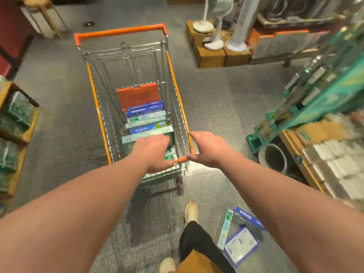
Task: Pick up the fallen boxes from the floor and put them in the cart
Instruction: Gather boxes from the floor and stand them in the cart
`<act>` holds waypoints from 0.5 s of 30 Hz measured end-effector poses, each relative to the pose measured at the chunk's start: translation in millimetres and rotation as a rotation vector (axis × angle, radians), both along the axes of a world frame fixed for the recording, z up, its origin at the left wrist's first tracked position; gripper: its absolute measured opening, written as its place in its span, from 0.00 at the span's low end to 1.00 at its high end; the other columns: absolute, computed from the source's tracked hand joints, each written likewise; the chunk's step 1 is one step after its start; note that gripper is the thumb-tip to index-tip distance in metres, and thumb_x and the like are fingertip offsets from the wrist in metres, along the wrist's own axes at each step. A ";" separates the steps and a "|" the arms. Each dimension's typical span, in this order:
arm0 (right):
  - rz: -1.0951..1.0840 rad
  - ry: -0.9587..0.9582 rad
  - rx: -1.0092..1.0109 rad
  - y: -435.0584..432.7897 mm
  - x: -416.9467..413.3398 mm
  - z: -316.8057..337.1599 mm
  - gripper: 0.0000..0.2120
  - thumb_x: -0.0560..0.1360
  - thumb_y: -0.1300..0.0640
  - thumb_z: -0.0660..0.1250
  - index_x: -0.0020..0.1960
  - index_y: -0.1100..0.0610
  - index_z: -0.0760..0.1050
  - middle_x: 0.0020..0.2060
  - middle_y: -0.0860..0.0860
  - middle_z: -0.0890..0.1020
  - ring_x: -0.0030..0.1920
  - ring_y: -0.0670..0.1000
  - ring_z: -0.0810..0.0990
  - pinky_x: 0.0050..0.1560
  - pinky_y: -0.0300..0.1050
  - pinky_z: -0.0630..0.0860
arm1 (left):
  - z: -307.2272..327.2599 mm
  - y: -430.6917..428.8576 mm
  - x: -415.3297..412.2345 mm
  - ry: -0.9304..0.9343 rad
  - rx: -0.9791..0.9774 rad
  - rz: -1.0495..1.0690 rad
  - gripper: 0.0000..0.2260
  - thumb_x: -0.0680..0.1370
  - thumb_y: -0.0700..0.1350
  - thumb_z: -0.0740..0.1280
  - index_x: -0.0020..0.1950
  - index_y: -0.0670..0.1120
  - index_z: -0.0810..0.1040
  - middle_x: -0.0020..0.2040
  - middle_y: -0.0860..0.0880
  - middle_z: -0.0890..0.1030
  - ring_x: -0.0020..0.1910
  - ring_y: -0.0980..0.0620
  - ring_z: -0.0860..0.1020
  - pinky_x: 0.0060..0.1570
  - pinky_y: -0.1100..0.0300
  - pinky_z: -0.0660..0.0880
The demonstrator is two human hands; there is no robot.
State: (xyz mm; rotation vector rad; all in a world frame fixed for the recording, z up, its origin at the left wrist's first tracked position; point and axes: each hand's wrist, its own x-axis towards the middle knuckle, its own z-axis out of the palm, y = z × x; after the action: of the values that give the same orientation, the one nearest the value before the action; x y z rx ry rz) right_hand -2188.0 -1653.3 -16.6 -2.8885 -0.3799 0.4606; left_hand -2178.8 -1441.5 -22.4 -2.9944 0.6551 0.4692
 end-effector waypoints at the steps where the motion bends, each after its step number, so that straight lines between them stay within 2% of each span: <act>1: -0.033 0.018 -0.001 -8.5 -23.6 -0.1 0.36 0.74 0.37 0.71 0.75 0.50 0.65 0.69 0.50 0.76 0.69 0.57 0.73 0.64 0.56 0.74 | 1.4 -8.8 -16.5 0.012 0.005 -0.046 0.32 0.73 0.67 0.63 0.70 0.49 0.69 0.67 0.49 0.75 0.65 0.45 0.74 0.59 0.48 0.73; 6: -0.196 0.075 -0.033 -69.3 -132.0 -3.9 0.40 0.75 0.38 0.70 0.80 0.52 0.59 0.75 0.51 0.71 0.73 0.56 0.70 0.69 0.55 0.71 | -6.8 -62.3 -78.9 0.061 -0.023 -0.183 0.33 0.74 0.67 0.63 0.74 0.51 0.65 0.69 0.50 0.73 0.67 0.46 0.73 0.59 0.48 0.74; 7: -0.227 0.094 -0.039 -83.9 -149.8 -5.4 0.40 0.75 0.38 0.69 0.81 0.52 0.59 0.75 0.51 0.71 0.73 0.56 0.70 0.69 0.55 0.71 | -10.2 -76.8 -90.0 0.073 -0.028 -0.205 0.33 0.73 0.68 0.63 0.72 0.50 0.67 0.68 0.49 0.74 0.67 0.46 0.73 0.58 0.48 0.75; 9: -0.291 0.135 -0.060 -114.7 -182.2 -9.2 0.40 0.76 0.38 0.69 0.80 0.52 0.59 0.74 0.51 0.71 0.72 0.56 0.71 0.68 0.55 0.72 | -20.1 -109.5 -115.3 0.102 -0.023 -0.254 0.31 0.73 0.69 0.63 0.67 0.49 0.69 0.65 0.48 0.75 0.65 0.45 0.75 0.57 0.47 0.75; 15: -0.454 0.227 -0.026 -206.0 -253.7 -46.6 0.37 0.76 0.39 0.69 0.78 0.51 0.61 0.72 0.52 0.74 0.70 0.57 0.73 0.66 0.56 0.74 | -75.7 -212.3 -178.2 0.209 0.010 -0.366 0.31 0.74 0.68 0.61 0.68 0.48 0.68 0.63 0.48 0.76 0.61 0.45 0.75 0.56 0.47 0.74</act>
State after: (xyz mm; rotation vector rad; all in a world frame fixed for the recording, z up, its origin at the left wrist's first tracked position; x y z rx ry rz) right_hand -2441.7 -1859.3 -63.1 -2.7784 0.3118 0.6972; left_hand -2357.0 -1653.8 -98.0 -2.7435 1.1814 0.7562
